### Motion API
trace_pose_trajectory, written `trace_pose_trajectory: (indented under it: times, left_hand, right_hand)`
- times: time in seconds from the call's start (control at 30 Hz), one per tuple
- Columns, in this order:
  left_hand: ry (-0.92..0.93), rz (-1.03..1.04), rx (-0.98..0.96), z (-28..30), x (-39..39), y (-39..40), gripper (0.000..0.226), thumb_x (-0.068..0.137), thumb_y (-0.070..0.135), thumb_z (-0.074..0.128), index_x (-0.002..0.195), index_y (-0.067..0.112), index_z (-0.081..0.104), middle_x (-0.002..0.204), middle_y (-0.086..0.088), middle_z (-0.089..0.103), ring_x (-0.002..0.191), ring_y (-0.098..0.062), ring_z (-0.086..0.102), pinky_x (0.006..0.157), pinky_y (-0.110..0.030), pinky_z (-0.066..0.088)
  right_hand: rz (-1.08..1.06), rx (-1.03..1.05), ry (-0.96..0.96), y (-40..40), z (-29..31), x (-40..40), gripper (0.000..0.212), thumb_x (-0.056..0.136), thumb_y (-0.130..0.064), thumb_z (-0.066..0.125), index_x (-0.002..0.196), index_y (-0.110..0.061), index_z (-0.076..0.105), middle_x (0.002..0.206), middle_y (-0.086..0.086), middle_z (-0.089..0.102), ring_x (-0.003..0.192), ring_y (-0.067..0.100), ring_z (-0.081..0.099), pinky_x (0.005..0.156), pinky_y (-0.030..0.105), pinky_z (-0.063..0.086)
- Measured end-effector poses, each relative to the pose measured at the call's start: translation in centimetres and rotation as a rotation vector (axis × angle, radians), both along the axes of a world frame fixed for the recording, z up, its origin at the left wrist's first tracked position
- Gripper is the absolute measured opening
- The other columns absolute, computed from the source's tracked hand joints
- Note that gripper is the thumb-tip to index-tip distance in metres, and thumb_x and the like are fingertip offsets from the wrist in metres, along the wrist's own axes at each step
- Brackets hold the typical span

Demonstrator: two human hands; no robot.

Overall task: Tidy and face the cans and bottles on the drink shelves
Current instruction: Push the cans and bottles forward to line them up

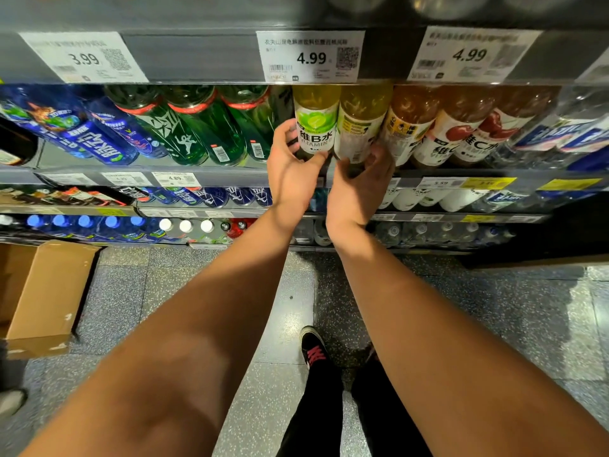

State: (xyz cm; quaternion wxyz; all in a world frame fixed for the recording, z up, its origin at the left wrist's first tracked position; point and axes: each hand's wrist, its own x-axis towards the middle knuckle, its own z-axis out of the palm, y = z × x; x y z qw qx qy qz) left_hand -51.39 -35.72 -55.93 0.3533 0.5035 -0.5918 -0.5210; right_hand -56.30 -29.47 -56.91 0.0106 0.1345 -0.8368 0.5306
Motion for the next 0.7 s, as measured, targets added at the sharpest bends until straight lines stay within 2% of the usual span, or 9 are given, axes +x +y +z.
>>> trace_pose_trajectory:
  times: [0.1, 0.17, 0.23, 0.3, 0.43, 0.5, 0.57, 0.63, 0.7]
  left_hand:
    - [-0.025, 0.027, -0.028, 0.3, 1.4, 0.6, 0.049, 0.075, -0.001, 0.078, 0.114, 0.018, 0.057, 0.099, 0.013, 0.061, 0.087, 0.005, 0.059, 0.085, -0.021, 0.053]
    - [-0.092, 0.088, -0.074, 0.4, 2.6, 1.0, 0.044, 0.076, 0.003, 0.076, 0.114, 0.016, 0.059, 0.101, 0.005, 0.063, 0.091, -0.009, 0.063, 0.088, -0.026, 0.053]
    - [-0.144, 0.164, -0.107, 0.6, 3.9, 1.1, 0.041, 0.078, 0.005, 0.076, 0.115, 0.011, 0.060, 0.105, -0.002, 0.065, 0.094, -0.017, 0.065, 0.089, -0.020, 0.051]
    - [-0.142, 0.235, -0.091, 0.9, 5.2, 0.6, 0.038, 0.079, 0.002, 0.075, 0.113, 0.007, 0.061, 0.104, -0.003, 0.065, 0.089, -0.013, 0.064, 0.085, -0.014, 0.049]
    - [-0.152, 0.289, -0.092, 1.2, 7.9, -0.7, 0.035, 0.080, 0.003, 0.074, 0.111, 0.008, 0.060, 0.101, -0.003, 0.064, 0.086, -0.015, 0.062, 0.089, -0.024, 0.052]
    - [-0.165, 0.289, -0.103, 1.1, 9.5, -1.5, 0.038, 0.079, 0.007, 0.074, 0.113, 0.009, 0.059, 0.107, -0.006, 0.065, 0.090, -0.017, 0.063, 0.092, -0.031, 0.053]
    - [-0.179, 0.291, -0.116, 1.0, 10.7, -2.7, 0.044, 0.077, 0.013, 0.074, 0.117, 0.010, 0.056, 0.114, -0.011, 0.063, 0.099, -0.023, 0.064, 0.096, -0.040, 0.051]
    - [-0.194, 0.293, -0.109, 0.9, 11.4, -3.8, 0.057, 0.076, 0.018, 0.075, 0.127, 0.008, 0.052, 0.123, -0.011, 0.060, 0.111, -0.025, 0.060, 0.102, -0.038, 0.047]
    - [-0.182, 0.287, -0.082, 1.0, 11.6, -4.9, 0.068, 0.075, 0.021, 0.078, 0.136, 0.009, 0.049, 0.131, -0.008, 0.059, 0.120, -0.023, 0.058, 0.106, -0.036, 0.044]
  right_hand:
    - [0.045, 0.002, 0.030, 0.9, 0.6, 0.8, 0.038, 0.080, -0.019, 0.062, 0.112, 0.001, 0.061, 0.109, 0.020, 0.063, 0.097, 0.036, 0.064, 0.075, 0.045, 0.056]
    - [0.079, 0.009, 0.037, 1.3, 0.9, 1.7, 0.040, 0.084, -0.028, 0.055, 0.113, -0.001, 0.061, 0.109, 0.019, 0.065, 0.097, 0.036, 0.066, 0.076, 0.048, 0.057]
    - [0.151, -0.006, 0.038, 1.8, 1.2, 2.7, 0.040, 0.086, -0.032, 0.052, 0.112, -0.003, 0.061, 0.104, 0.016, 0.066, 0.092, 0.035, 0.066, 0.074, 0.048, 0.057]
    - [0.253, -0.039, 0.022, 1.9, 1.7, 3.9, 0.041, 0.085, -0.034, 0.051, 0.109, -0.003, 0.063, 0.099, 0.016, 0.066, 0.087, 0.035, 0.065, 0.073, 0.046, 0.056]
    - [0.382, 0.050, -0.073, 1.0, 2.1, 6.2, 0.046, 0.085, -0.040, 0.049, 0.106, -0.004, 0.067, 0.100, 0.021, 0.068, 0.091, 0.038, 0.066, 0.078, 0.040, 0.052]
    - [0.375, 0.060, 0.011, -0.4, 1.8, 6.6, 0.039, 0.084, -0.033, 0.055, 0.103, -0.002, 0.068, 0.096, 0.016, 0.070, 0.088, 0.031, 0.067, 0.081, 0.031, 0.047]
    - [0.392, 0.085, 0.025, -2.2, 1.9, 6.5, 0.041, 0.084, -0.031, 0.059, 0.109, 0.001, 0.066, 0.104, 0.015, 0.069, 0.095, 0.027, 0.066, 0.084, 0.024, 0.043]
    - [0.468, 0.134, -0.030, -4.1, 2.3, 6.6, 0.052, 0.086, -0.033, 0.062, 0.125, 0.001, 0.059, 0.119, 0.018, 0.064, 0.109, 0.030, 0.062, 0.092, 0.031, 0.044]
    - [0.456, 0.169, -0.013, -5.9, 2.1, 7.1, 0.060, 0.087, -0.033, 0.066, 0.134, 0.003, 0.052, 0.128, 0.022, 0.059, 0.116, 0.035, 0.059, 0.095, 0.037, 0.049]
